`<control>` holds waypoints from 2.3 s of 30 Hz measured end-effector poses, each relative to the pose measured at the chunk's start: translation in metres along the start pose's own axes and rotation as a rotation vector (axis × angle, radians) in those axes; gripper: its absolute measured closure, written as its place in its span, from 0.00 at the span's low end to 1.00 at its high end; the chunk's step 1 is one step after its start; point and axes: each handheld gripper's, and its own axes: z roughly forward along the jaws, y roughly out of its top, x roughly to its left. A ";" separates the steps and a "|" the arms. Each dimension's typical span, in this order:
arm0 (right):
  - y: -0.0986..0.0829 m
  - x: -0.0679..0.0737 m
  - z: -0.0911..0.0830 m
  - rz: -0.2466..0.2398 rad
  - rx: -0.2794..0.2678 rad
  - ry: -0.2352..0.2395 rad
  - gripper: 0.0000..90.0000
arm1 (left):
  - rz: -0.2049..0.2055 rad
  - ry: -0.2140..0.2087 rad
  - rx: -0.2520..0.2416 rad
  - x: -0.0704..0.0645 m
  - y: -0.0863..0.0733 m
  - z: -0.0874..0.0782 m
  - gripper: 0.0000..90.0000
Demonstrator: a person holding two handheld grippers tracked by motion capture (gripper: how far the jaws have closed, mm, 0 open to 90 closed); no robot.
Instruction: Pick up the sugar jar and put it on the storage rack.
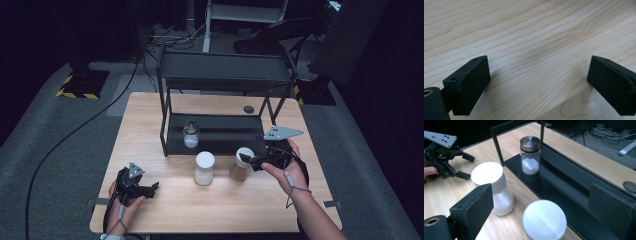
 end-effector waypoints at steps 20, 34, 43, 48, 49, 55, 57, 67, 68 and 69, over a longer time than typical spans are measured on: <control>0.017 0.016 0.033 -0.032 -0.009 0.054 0.06 | 0.000 0.000 0.000 0.000 0.000 0.000 0.05; 0.023 0.023 0.054 -0.038 -0.007 0.079 0.06 | 0.000 0.000 0.000 0.000 0.000 0.000 0.05; 0.019 0.027 0.066 -0.025 -0.015 0.082 0.06 | 0.000 0.000 0.000 0.000 0.000 0.000 0.05; 0.016 0.031 0.073 -0.019 -0.017 0.082 0.06 | 0.000 0.000 0.000 0.000 0.000 0.000 0.05; 0.015 0.032 0.074 -0.016 -0.016 0.082 0.06 | 0.000 0.000 0.000 0.000 0.000 0.000 0.05; 0.012 0.036 0.083 -0.019 -0.015 0.086 0.06 | 0.000 0.000 -0.001 0.000 0.000 0.000 0.05; 0.011 0.037 0.085 -0.016 -0.013 0.089 0.06 | 0.000 0.000 0.000 0.000 0.000 0.000 0.05; 0.006 0.045 0.098 -0.017 0.005 0.104 0.06 | 0.000 0.000 0.000 0.000 0.000 0.000 0.05; 0.006 0.045 0.099 -0.018 0.006 0.106 0.06 | 0.000 0.000 -0.001 0.000 0.000 0.000 0.05; 0.006 0.045 0.100 -0.018 0.007 0.107 0.06 | 0.000 0.000 0.000 0.000 0.000 0.000 0.05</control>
